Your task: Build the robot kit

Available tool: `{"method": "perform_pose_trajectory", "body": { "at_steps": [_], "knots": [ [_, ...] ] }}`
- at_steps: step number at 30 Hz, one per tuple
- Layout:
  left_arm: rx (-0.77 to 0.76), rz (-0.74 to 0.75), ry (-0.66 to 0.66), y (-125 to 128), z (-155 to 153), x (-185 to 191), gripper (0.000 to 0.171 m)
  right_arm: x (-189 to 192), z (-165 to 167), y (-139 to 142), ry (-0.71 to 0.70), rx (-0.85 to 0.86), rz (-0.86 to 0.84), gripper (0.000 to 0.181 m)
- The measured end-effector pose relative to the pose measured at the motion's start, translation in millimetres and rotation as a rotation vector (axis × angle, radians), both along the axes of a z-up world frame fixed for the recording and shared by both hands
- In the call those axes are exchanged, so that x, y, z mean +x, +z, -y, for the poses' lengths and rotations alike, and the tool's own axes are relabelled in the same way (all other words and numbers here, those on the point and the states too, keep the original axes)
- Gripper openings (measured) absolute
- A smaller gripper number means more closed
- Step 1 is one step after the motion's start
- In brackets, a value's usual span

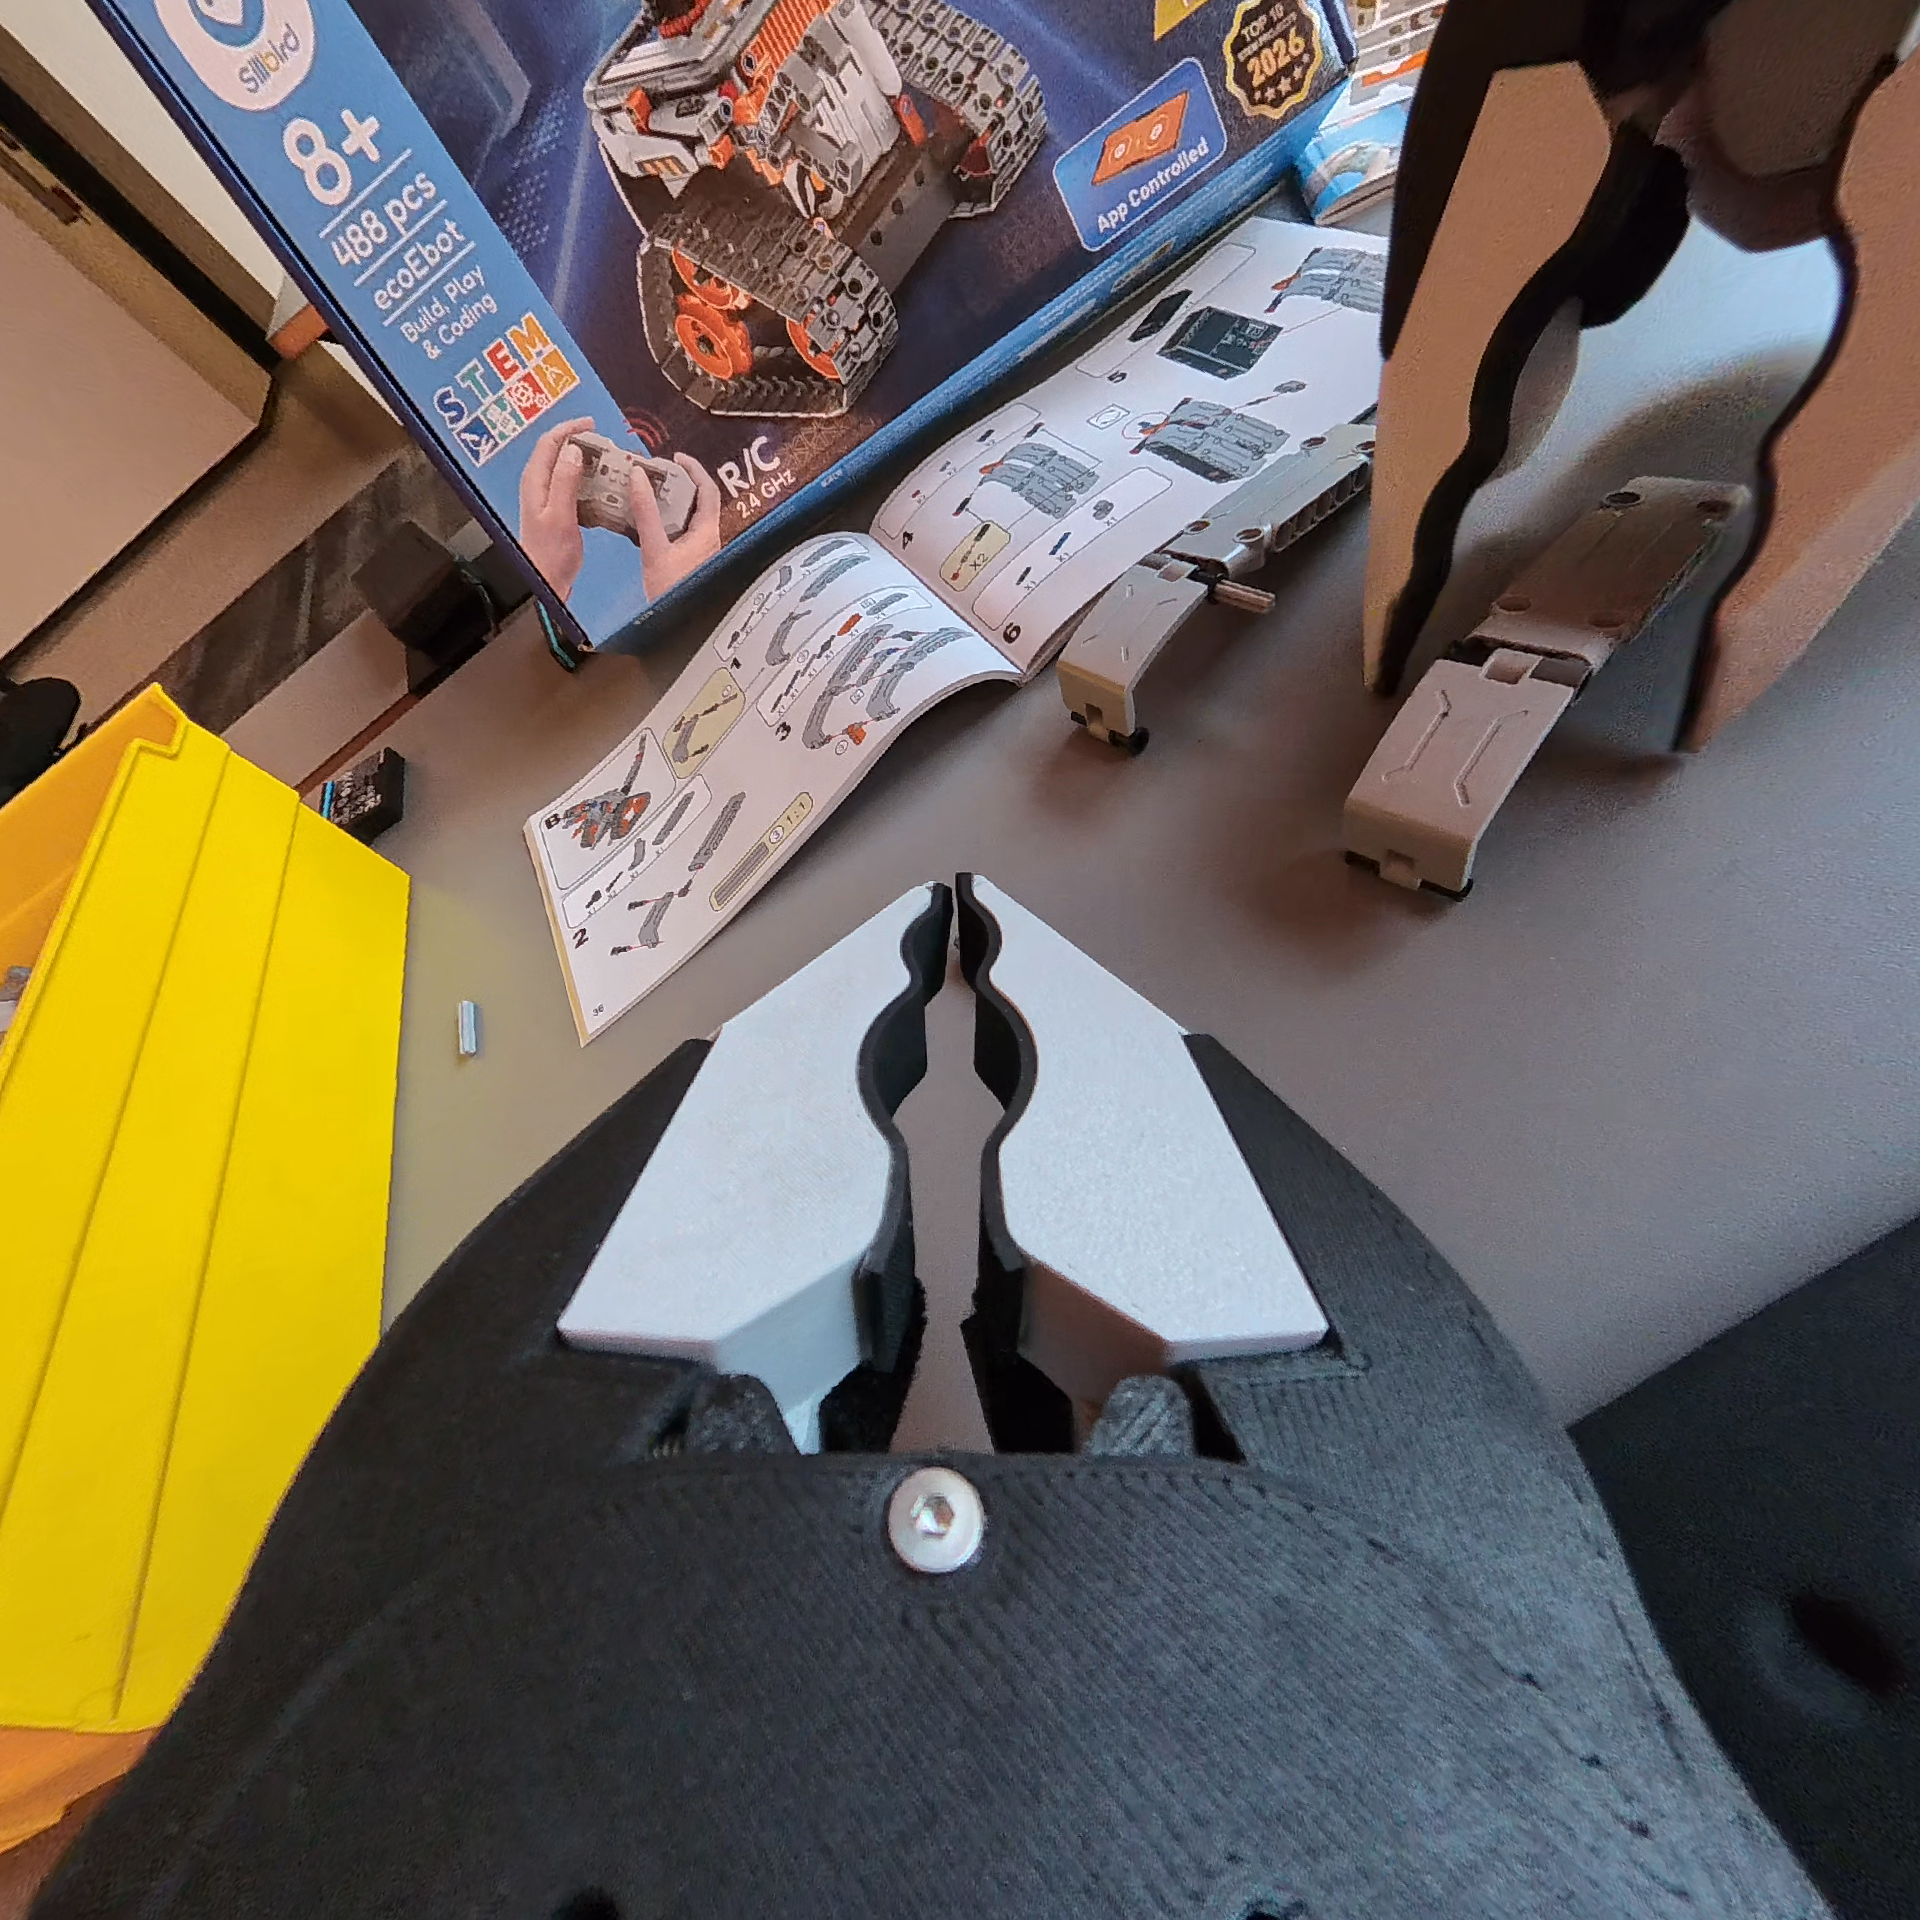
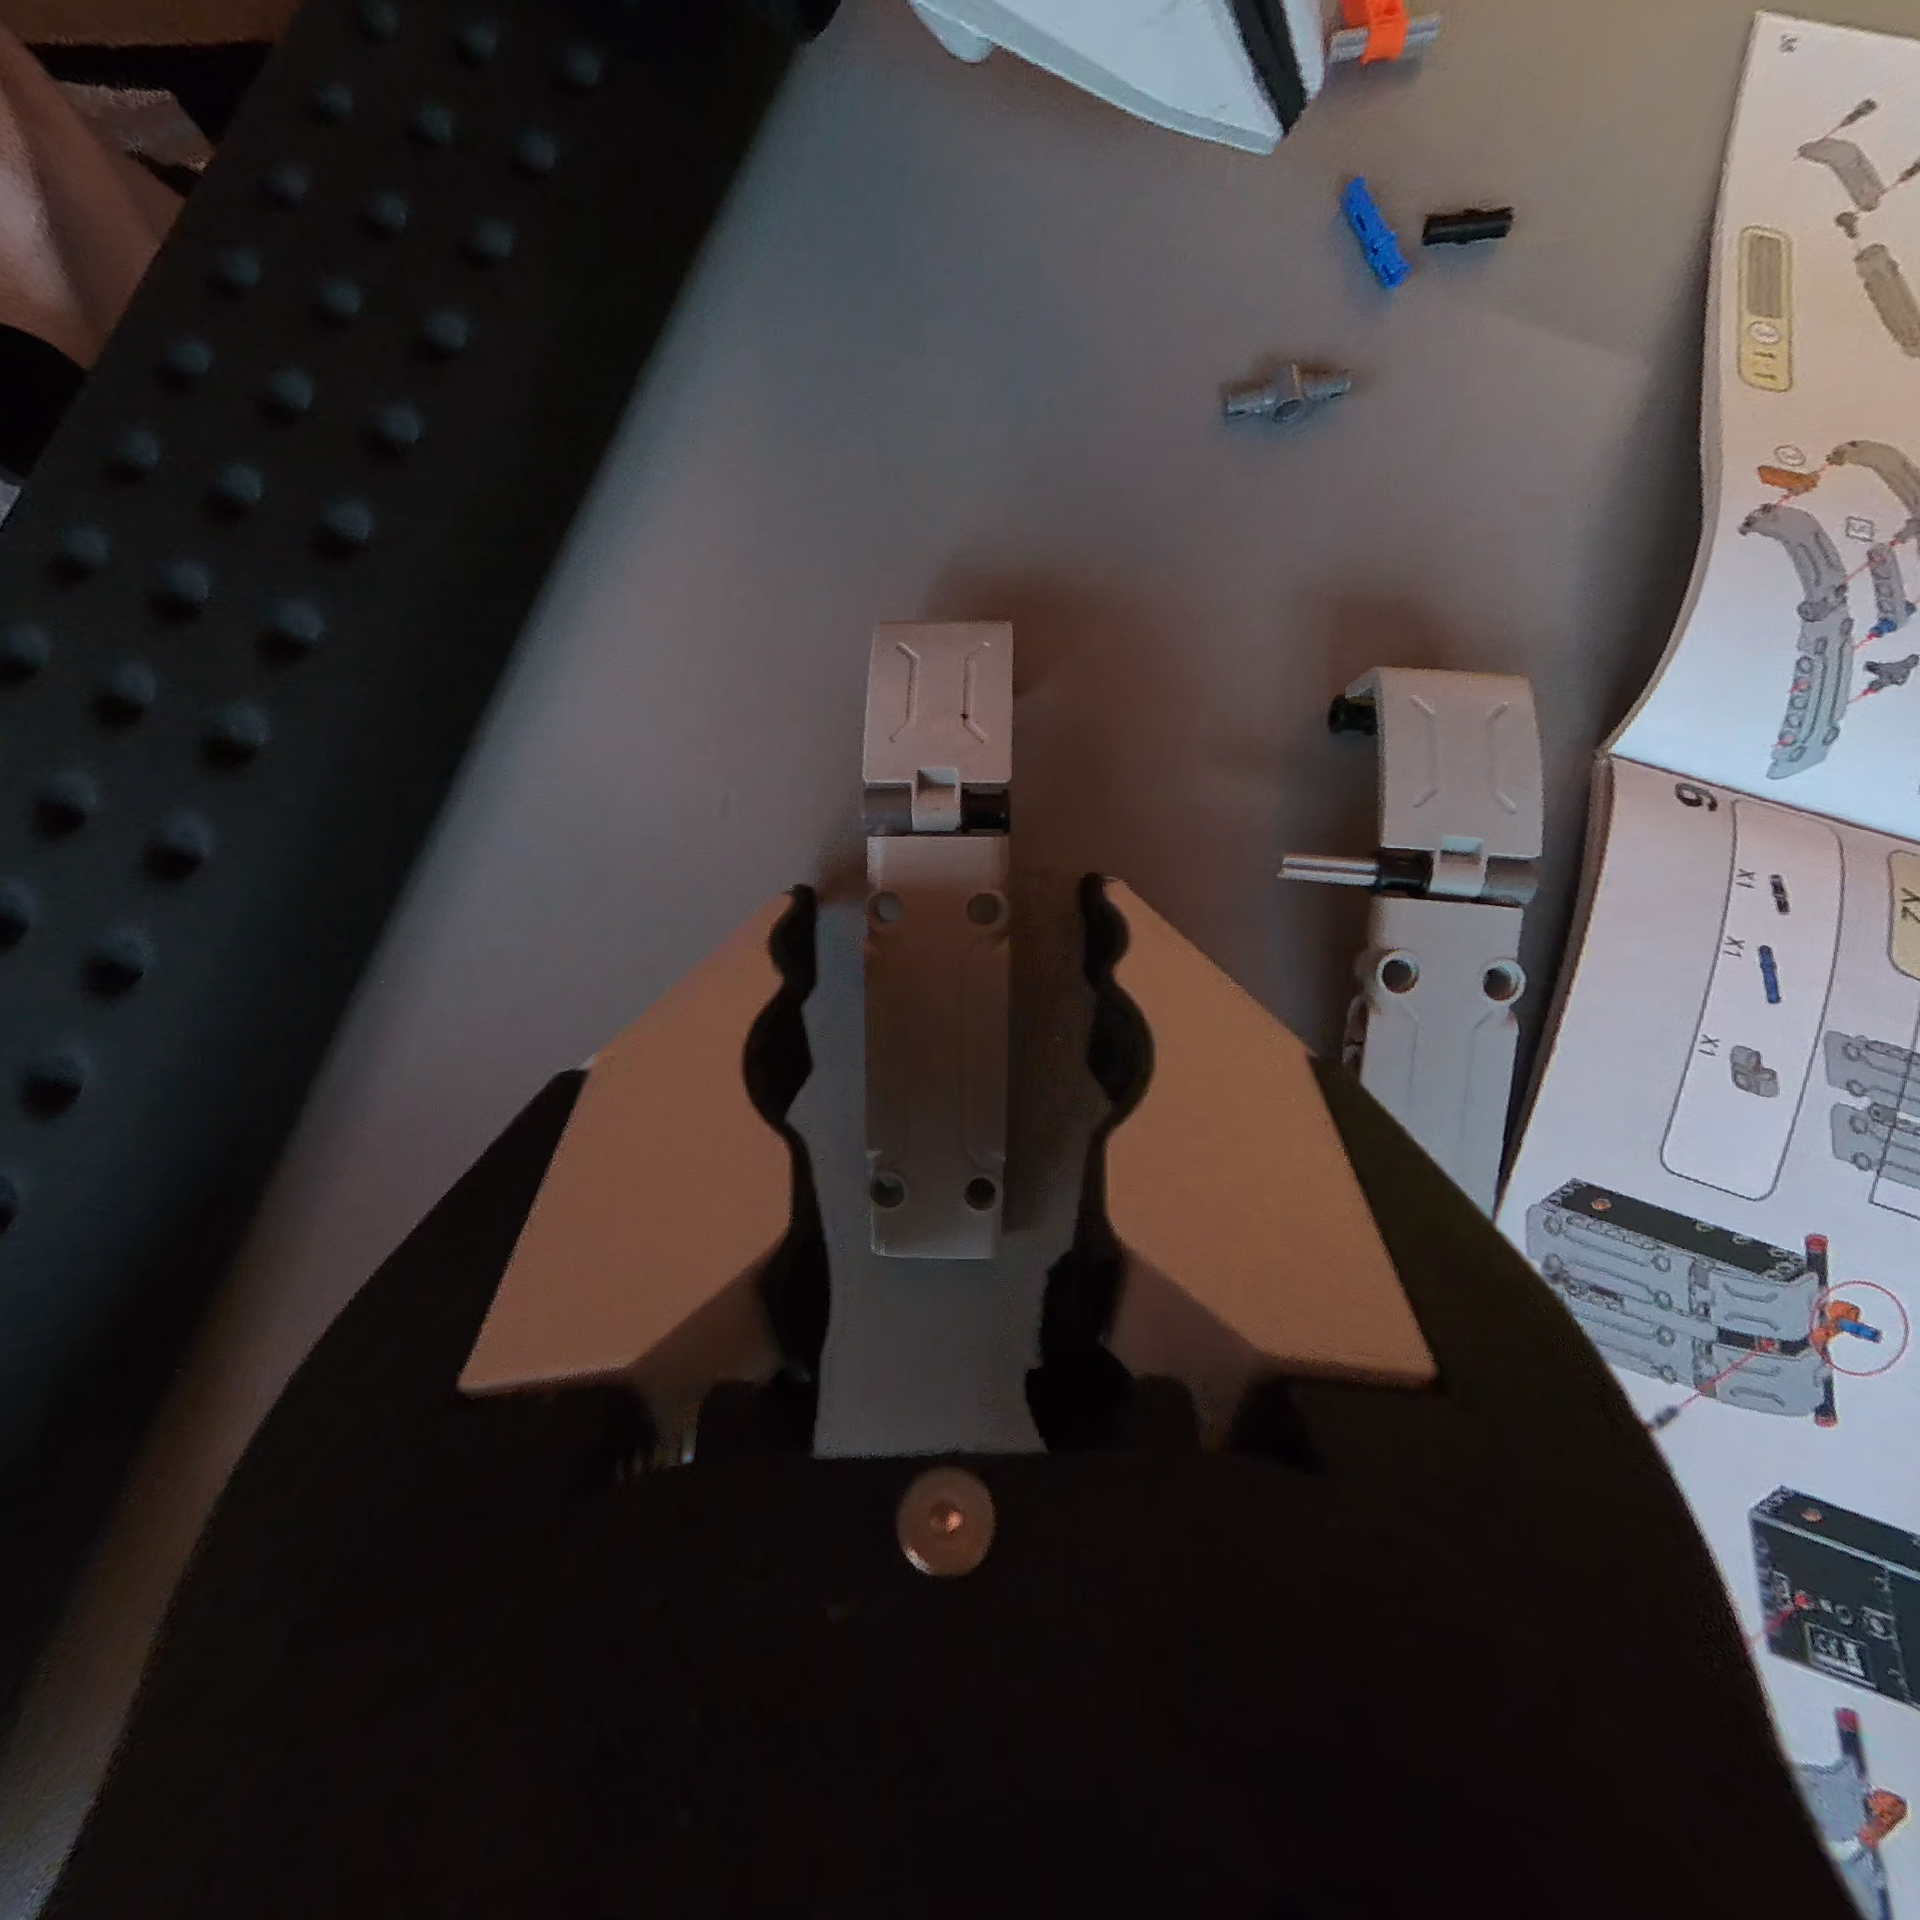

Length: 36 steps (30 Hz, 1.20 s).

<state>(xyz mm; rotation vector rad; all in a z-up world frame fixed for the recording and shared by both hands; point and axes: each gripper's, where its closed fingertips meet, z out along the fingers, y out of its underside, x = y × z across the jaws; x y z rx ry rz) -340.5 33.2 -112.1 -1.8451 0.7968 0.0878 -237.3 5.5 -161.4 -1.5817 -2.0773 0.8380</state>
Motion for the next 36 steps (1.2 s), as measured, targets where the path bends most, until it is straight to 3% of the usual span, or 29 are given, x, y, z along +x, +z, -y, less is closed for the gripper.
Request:
{"method": "perform_pose_trajectory", "body": {
  "at_steps": [3, 9, 15, 26, 30, 36],
  "knots": [
    [0.005, 0.0, 0.004, 0.7, -0.1, -0.5, 0.0, 7.1, -2.6, 4.1, -0.035, 0.001, -0.039, 0.056],
    [0.016, 0.004, 0.016, 2.8, -0.8, -1.9, 0.0, 23.5, -35.4, 41.5, -0.234, 0.138, -0.337, 0.055],
    [0.054, 0.041, 0.025, 11.3, -2.0, -4.2, 0.0, 32.5, -63.3, 76.4, -0.371, 0.101, -0.518, 0.026],
    [0.186, 0.15, 0.039, 34.7, -4.3, -8.8, 0.006, 51.4, -100.4, 105.3, -0.609, 0.086, -0.704, 0.017],
    [0.197, 0.178, 0.047, 37.9, -4.7, -10.8, 0.008, 68.1, -122.1, 109.5, -0.692, 0.204, -0.758, 0.019],
    [0.227, 0.285, 0.073, 49.6, -4.3, -19.6, 0.014, 79.2, -142.1, 99.9, -0.775, 0.289, -0.741, 0.052]
  ]
}}
